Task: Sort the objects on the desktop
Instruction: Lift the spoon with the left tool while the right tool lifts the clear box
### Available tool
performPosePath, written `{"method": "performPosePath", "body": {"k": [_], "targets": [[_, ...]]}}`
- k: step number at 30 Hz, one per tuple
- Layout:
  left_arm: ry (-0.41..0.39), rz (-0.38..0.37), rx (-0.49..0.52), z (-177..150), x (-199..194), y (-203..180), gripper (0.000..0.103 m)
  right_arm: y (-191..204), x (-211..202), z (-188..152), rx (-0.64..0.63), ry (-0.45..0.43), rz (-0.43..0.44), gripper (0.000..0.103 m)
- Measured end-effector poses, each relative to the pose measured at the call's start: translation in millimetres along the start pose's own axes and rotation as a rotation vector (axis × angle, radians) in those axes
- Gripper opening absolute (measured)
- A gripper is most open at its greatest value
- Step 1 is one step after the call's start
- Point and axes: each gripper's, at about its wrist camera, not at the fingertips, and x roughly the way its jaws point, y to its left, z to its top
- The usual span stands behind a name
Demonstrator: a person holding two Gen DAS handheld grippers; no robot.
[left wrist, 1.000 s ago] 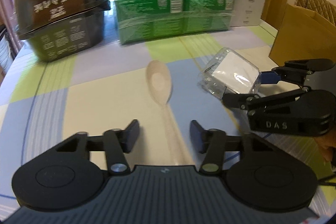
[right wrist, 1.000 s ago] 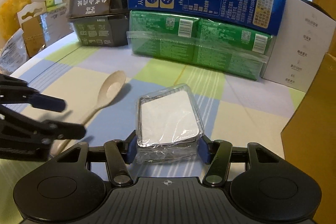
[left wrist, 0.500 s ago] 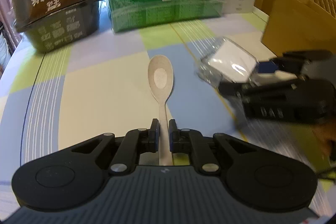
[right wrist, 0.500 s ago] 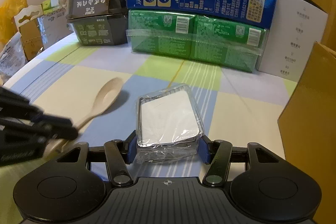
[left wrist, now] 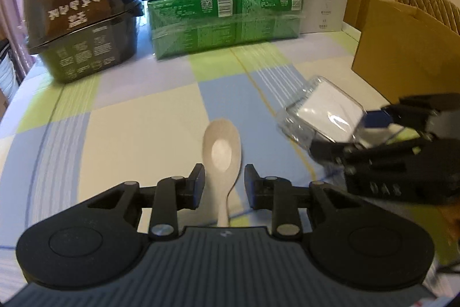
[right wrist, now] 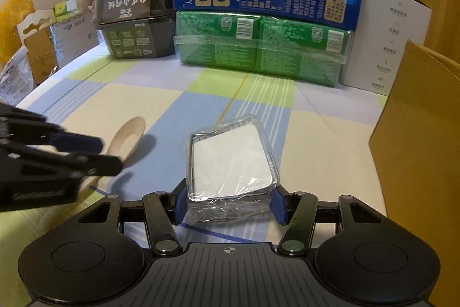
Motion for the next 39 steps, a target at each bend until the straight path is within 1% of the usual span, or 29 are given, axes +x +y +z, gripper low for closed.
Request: {"method": "performPosePath", "body": {"k": [3, 8, 9, 10, 13, 17, 23, 27, 29, 30, 32, 33, 34, 39], "targets": [[-0.010, 0.008, 0.003, 2, 11, -4, 0.025, -2, 0, -1, 0.001, -0.006, -0.002, 0.053], [-0.033, 0.025, -0.004, 3, 14, -3, 0.025, -4, 1, -2, 0.004, -0.018, 0.001, 0.053], [-0.037, 0.024, -0.006, 3, 14, -2, 0.027, -4, 1, -2, 0.007, -0.021, 0.001, 0.053], [-0.038, 0.017, -0.008, 2, 14, -1, 0.031, -4, 1, -3, 0.008, -0.022, 0.001, 0.053], [-0.043, 0.003, -0.010, 3, 16, 3, 0.034, -4, 2, -3, 0.010, -0.025, 0.002, 0.053], [-0.048, -0.009, -0.016, 5, 18, 8, 0.034, -5, 2, -3, 0.013, -0.028, 0.008, 0.053], [-0.050, -0.043, 0.023, 5, 19, 7, 0.035, -5, 1, -5, 0.008, -0.040, 0.011, 0.054], [-0.052, -0.045, 0.030, 5, 21, 4, 0.035, -5, 2, -6, 0.004, -0.047, 0.011, 0.054], [-0.053, -0.043, 0.039, 4, 20, 2, 0.034, -4, 2, -7, -0.003, -0.054, 0.005, 0.055], [-0.053, -0.047, 0.039, 4, 19, 2, 0.029, -4, 2, -7, -0.006, -0.056, 0.002, 0.056], [-0.049, -0.041, 0.046, 4, 17, 0, 0.028, -4, 4, -7, -0.010, -0.059, -0.003, 0.060], [-0.048, -0.038, 0.049, 4, 17, -1, 0.028, -4, 5, -8, -0.011, -0.061, -0.006, 0.065], [-0.048, -0.038, 0.048, 4, 16, -1, 0.027, -5, 6, -8, -0.010, -0.062, -0.009, 0.067], [-0.053, -0.037, 0.031, 1, 14, 1, 0.027, -7, 9, -8, -0.009, -0.064, -0.001, 0.067]]}}
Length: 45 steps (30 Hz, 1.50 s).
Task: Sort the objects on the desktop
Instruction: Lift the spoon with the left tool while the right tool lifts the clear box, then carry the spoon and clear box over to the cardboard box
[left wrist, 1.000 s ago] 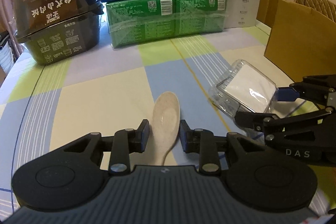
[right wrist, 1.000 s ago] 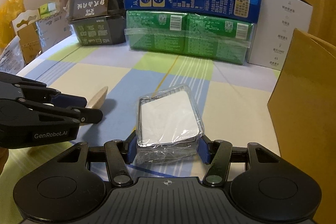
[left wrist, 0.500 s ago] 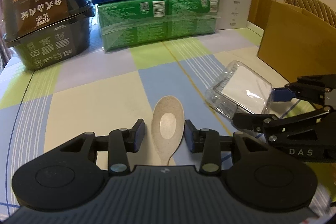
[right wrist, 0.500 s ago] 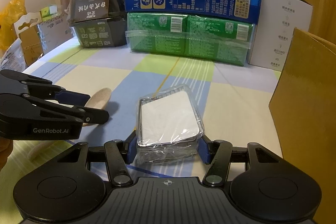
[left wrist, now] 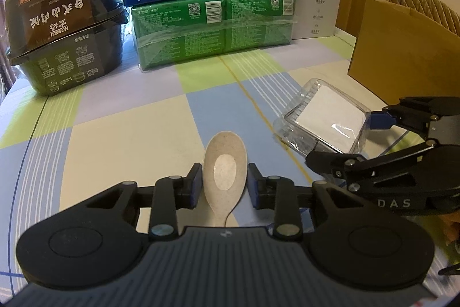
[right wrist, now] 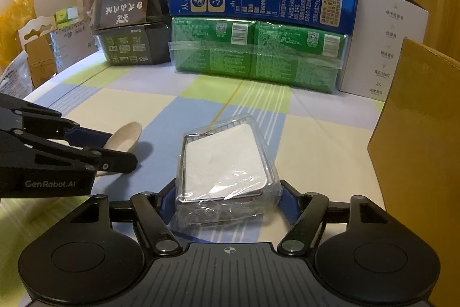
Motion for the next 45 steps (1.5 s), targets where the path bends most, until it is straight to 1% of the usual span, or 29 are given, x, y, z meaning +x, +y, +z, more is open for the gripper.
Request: {"method": "performPosePath", "body": {"k": [3, 4, 6, 8, 10, 12, 13, 16, 17, 20, 23, 31, 34, 39, 42, 45], "targets": [[-0.001, 0.011, 0.003, -1, -1, 0, 0.029, 1, 1, 1, -0.008, 0.000, 0.003, 0.066], [-0.003, 0.020, 0.005, -1, -2, 0, 0.032, 1, 1, 1, -0.007, 0.000, 0.004, 0.062], [-0.011, 0.033, 0.007, -3, -3, -1, 0.034, 3, 1, 1, -0.010, -0.002, 0.005, 0.057], [-0.014, 0.038, 0.004, -3, -3, -1, 0.034, 5, 0, 2, -0.012, 0.000, -0.001, 0.054], [-0.016, 0.046, 0.008, -4, -4, -3, 0.033, 7, 0, 3, -0.008, 0.006, -0.004, 0.053], [-0.015, 0.047, 0.019, -3, -4, -6, 0.027, 8, -1, 3, -0.012, 0.012, -0.010, 0.053], [-0.013, 0.060, 0.026, -3, -5, -9, 0.027, 9, -2, 4, -0.013, 0.016, -0.012, 0.053], [-0.009, 0.063, 0.044, -4, -8, -14, 0.027, 9, -7, 4, -0.007, 0.020, -0.016, 0.053], [-0.006, 0.066, 0.039, -5, -10, -15, 0.027, 9, -8, 4, -0.005, 0.022, -0.017, 0.053], [-0.007, 0.055, -0.026, -8, -19, -13, 0.027, 10, -15, 3, 0.004, 0.028, -0.022, 0.053], [-0.011, 0.055, -0.069, -12, -32, -14, 0.027, 12, -24, 2, 0.010, 0.029, -0.022, 0.053], [0.005, 0.062, -0.159, -24, -70, -22, 0.027, 21, -64, -3, 0.054, 0.026, -0.021, 0.053], [0.011, 0.071, -0.187, -29, -90, -29, 0.027, 25, -86, -6, 0.085, 0.026, -0.020, 0.053], [0.022, 0.087, -0.234, -38, -124, -41, 0.027, 31, -124, -19, 0.098, 0.029, -0.018, 0.053], [0.023, 0.092, -0.241, -44, -144, -52, 0.027, 30, -149, -24, 0.145, 0.040, -0.019, 0.053], [0.032, 0.096, -0.245, -49, -164, -68, 0.027, 31, -175, -29, 0.183, 0.030, -0.015, 0.053]]}}
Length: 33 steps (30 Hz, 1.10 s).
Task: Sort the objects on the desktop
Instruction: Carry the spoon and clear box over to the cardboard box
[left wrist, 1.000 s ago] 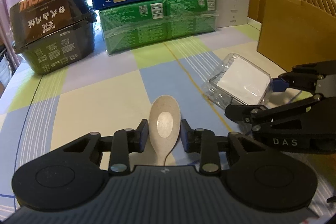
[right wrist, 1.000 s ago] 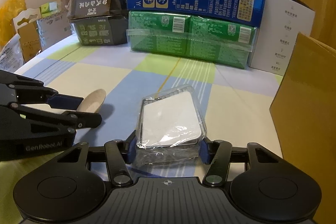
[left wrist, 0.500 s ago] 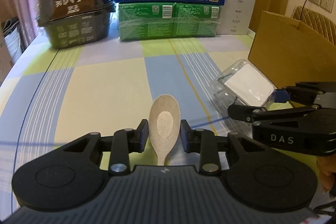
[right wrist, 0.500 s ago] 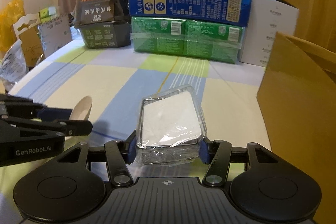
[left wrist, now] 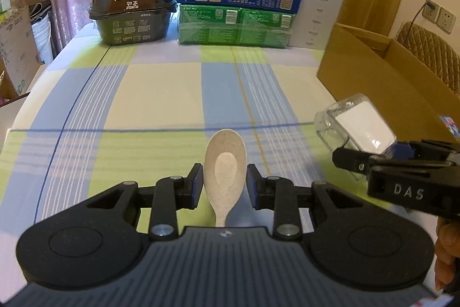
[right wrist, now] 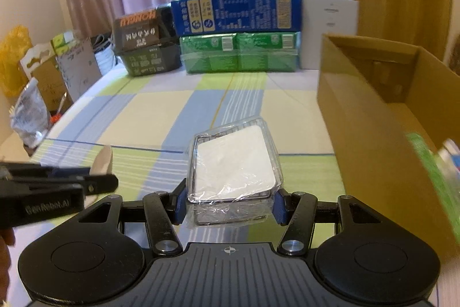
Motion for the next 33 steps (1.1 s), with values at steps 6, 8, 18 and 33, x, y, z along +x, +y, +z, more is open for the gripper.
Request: {"method": "performPosePath", "body": {"k": [6, 8, 18, 33], "targets": [[0.009, -0.010, -0.046, -19, -40, -20, 0.027, 5, -51, -15, -0.015, -0.021, 0.012, 0.053], [0.014, -0.014, -0.056, -25, -51, -26, 0.027, 2, -66, -18, -0.013, -0.031, 0.009, 0.053], [0.017, -0.033, -0.063, -46, -92, -56, 0.027, -16, -130, -28, -0.003, -0.075, -0.008, 0.053], [0.003, -0.072, -0.043, -44, -115, -91, 0.027, -49, -169, -36, 0.031, -0.096, -0.042, 0.053]]}}
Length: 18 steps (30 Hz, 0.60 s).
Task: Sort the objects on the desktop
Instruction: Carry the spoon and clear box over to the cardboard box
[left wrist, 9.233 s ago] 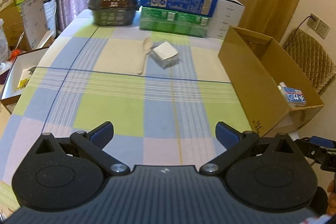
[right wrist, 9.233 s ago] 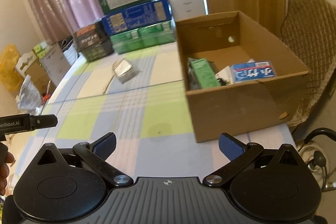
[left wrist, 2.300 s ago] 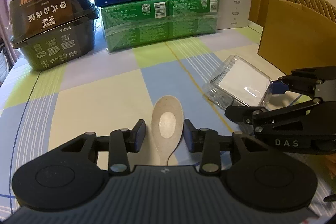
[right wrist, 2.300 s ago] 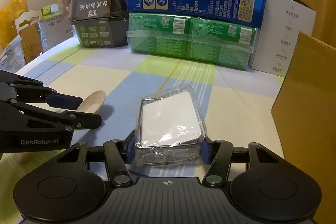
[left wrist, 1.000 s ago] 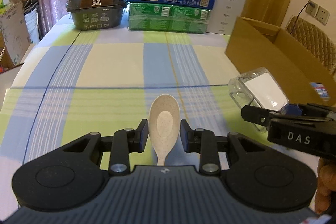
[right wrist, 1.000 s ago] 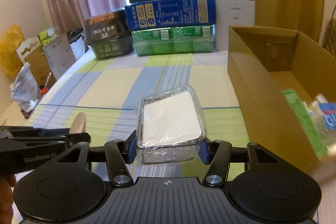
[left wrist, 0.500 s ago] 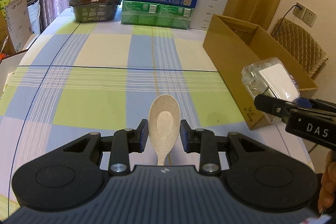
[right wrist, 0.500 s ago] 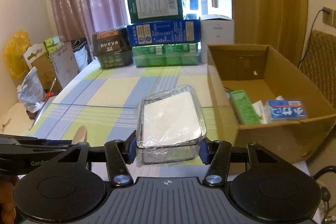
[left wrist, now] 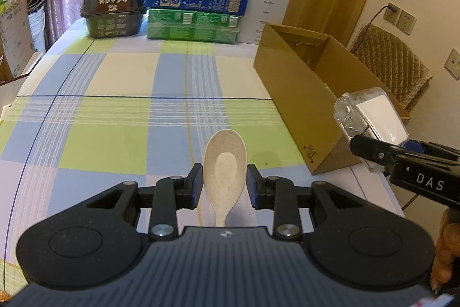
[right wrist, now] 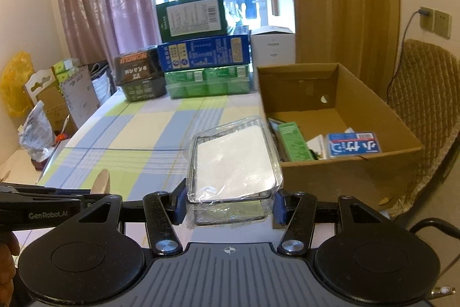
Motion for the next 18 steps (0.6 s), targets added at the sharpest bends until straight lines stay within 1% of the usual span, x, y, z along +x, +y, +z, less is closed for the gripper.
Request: {"method": "performPosePath", "body": {"k": [8, 18], "targets": [[-0.001, -0.020, 0.025, 6, -1, -19, 0.027, -20, -13, 1, 0.031, -0.017, -0.029, 0.053], [0.018, -0.090, 0.064, 8, 7, -59, 0.027, -60, -33, 1, 0.083, -0.032, -0.101, 0.053]]}}
